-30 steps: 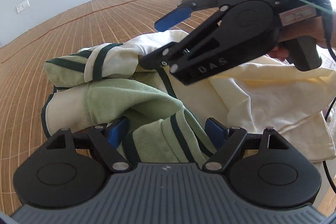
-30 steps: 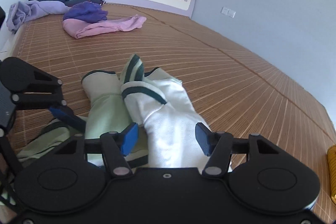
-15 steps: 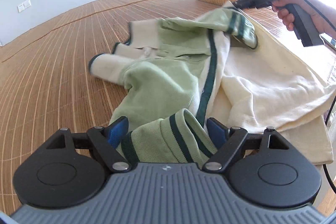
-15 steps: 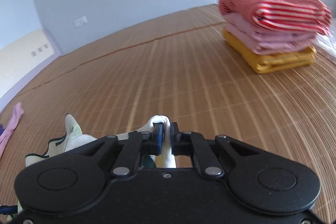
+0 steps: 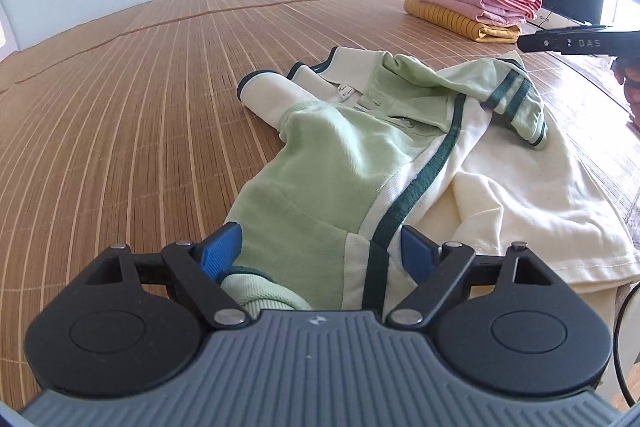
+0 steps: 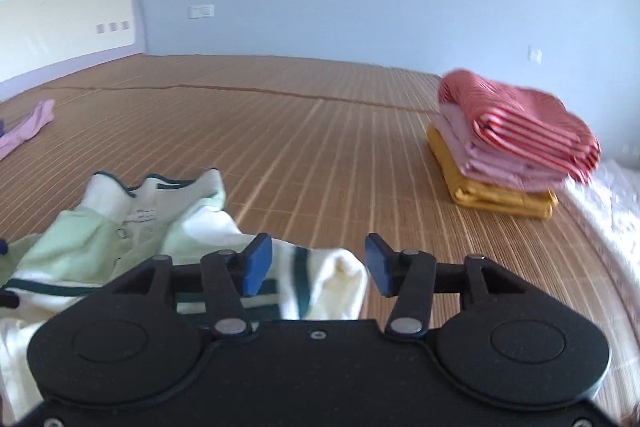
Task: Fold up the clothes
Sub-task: 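Release the jacket and lay it flat with both grippers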
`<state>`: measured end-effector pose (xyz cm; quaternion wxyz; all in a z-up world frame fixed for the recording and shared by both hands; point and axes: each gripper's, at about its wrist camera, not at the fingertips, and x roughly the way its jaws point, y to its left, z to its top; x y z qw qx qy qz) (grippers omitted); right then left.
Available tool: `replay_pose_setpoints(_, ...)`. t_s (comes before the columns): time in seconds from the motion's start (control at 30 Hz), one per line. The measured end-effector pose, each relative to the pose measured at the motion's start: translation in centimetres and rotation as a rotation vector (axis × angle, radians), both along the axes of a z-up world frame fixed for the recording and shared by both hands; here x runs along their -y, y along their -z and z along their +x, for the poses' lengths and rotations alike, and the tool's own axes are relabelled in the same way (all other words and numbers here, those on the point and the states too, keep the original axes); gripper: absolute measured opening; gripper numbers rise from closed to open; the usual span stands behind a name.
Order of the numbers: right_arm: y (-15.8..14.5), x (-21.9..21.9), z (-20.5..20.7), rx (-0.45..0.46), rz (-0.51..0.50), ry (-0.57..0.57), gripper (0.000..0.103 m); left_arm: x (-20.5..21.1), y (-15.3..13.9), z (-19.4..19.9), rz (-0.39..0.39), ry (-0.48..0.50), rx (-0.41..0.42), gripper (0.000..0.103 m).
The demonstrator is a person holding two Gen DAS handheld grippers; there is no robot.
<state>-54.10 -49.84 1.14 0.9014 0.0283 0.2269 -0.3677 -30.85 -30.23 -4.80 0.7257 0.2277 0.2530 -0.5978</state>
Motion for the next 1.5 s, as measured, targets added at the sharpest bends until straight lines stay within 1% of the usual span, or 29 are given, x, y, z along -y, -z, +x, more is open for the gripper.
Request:
replay_pose_setpoints(0.03,0.1,-0.4,0.5,-0.004,0.021,-0.043,0.068,0.0,0.1,-0.1,0.004,-0.002,0.005,0.087)
replay_pose_setpoints(0.07,0.3,-0.8,1.0,-0.007,0.043,-0.087,0.070,0.0,0.2,-0.2,0.009,-0.003,0.009,0.087)
replay_pose_setpoints(0.13,1.5,-0.9,2.0,-0.032,0.115,-0.147,0.071,0.0,0.3,-0.5,0.015,-0.008,0.013,0.087)
replay_pose_setpoints(0.2,2.9,-1.2,2.9,-0.082,0.145,-0.169,0.071,0.1,0.4,-0.6,0.019,-0.009,0.016,0.088)
replay_pose_setpoints(0.3,4.3,-1.6,3.5,-0.113,0.085,-0.155,0.071,0.2,0.5,-0.5,0.022,-0.008,0.016,0.088)
replay_pose_setpoints(0.37,4.7,-2.4,3.6,-0.095,0.052,-0.132,0.072,0.1,0.6,-0.4,0.026,-0.009,0.013,0.088)
replay_pose_setpoints(0.43,5.0,-2.2,4.0,-0.101,0.058,-0.129,0.074,0.1,0.6,-0.4,0.029,-0.007,0.015,0.089)
replay_pose_setpoints(0.47,5.1,-1.9,4.2,-0.107,0.061,-0.128,0.071,0.2,0.7,-0.4,0.030,-0.006,0.015,0.089)
replay_pose_setpoints(0.53,4.7,-0.5,4.0,-0.096,0.086,-0.102,0.037,0.2,0.6,-0.4,0.030,-0.004,0.016,0.089)
replay_pose_setpoints(0.57,4.2,0.5,3.5,-0.058,0.120,-0.099,0.031,0.2,0.6,-0.4,0.030,-0.003,0.015,0.089)
replay_pose_setpoints(0.6,3.8,1.5,3.0,-0.029,0.136,-0.077,0.022,0.3,0.6,-0.4,0.030,-0.003,0.016,0.089)
replay_pose_setpoints(0.63,3.4,2.4,2.5,0.000,0.151,-0.054,0.017,0.3,0.7,-0.5,0.030,-0.003,0.016,0.089)
replay_pose_setpoints(0.8,2.1,6.4,-0.2,0.074,0.056,0.121,0.017,0.3,0.8,-0.3,0.030,-0.004,0.011,0.091)
replay_pose_setpoints(0.83,2.0,7.0,-0.6,0.087,0.003,0.174,0.018,0.3,0.8,-0.3,0.029,-0.004,0.011,0.091)
replay_pose_setpoints(0.87,1.9,7.8,-1.0,0.075,-0.055,0.226,0.019,0.3,0.7,-0.4,0.027,-0.005,0.018,0.091)
replay_pose_setpoints(0.9,1.9,8.5,-1.3,0.056,-0.089,0.267,0.026,0.3,0.7,-0.4,0.027,-0.004,0.032,0.091)
replay_pose_setpoints(0.93,1.7,8.9,-1.7,0.050,-0.083,0.286,0.034,0.3,0.6,-0.5,0.026,-0.003,0.051,0.091)
replay_pose_setpoints(0.97,1.4,9.4,-2.2,0.045,-0.076,0.305,0.035,0.3,0.6,-0.5,0.026,-0.005,0.066,0.091)
replay_pose_setpoints(1.0,1.1,9.4,-2.6,0.070,-0.048,0.290,0.035,0.3,0.6,-0.5,0.024,-0.009,0.070,0.091)
replay_pose_setpoints(1.03,0.8,9.1,-3.1,0.107,-0.003,0.250,0.038,0.3,0.6,-0.3,0.021,-0.016,0.066,0.091)
replay_pose_setpoints(1.07,0.5,8.6,-3.4,0.141,0.050,0.197,0.042,0.3,0.6,-0.1,0.018,-0.021,0.062,0.092)
replay_pose_setpoints(1.13,0.4,7.3,-3.4,0.180,0.143,0.079,0.055,0.3,0.4,0.2,0.010,-0.039,0.067,0.092)
replay_pose_setpoints(1.17,0.5,6.4,-2.9,0.181,0.179,0.019,0.056,0.4,0.3,0.3,0.006,-0.050,0.079,0.092)
replay_pose_setpoints(1.2,0.7,5.3,-2.2,0.157,0.203,-0.032,0.057,0.4,0.2,0.2,0.005,-0.062,0.103,0.092)
replay_pose_setpoints(1.23,1.1,4.2,-1.2,0.121,0.218,-0.066,0.062,0.5,0.1,0.2,0.005,-0.069,0.122,0.092)
replay_pose_setpoints(1.3,1.8,1.9,0.5,0.077,0.223,-0.110,0.066,0.6,0.1,0.1,0.009,-0.081,0.146,0.092)
replay_pose_setpoints(1.33,2.1,1.2,1.2,0.060,0.234,-0.123,0.070,0.7,0.1,0.1,0.011,-0.087,0.157,0.092)
replay_pose_setpoints(1.4,2.7,0.2,2.3,0.026,0.249,-0.148,0.071,0.8,0.3,0.1,0.015,-0.096,0.153,0.092)
replay_pose_setpoints(1.5,3.6,0.0,3.4,-0.041,0.195,-0.122,0.071,0.9,0.5,0.1,0.021,-0.099,0.146,0.092)
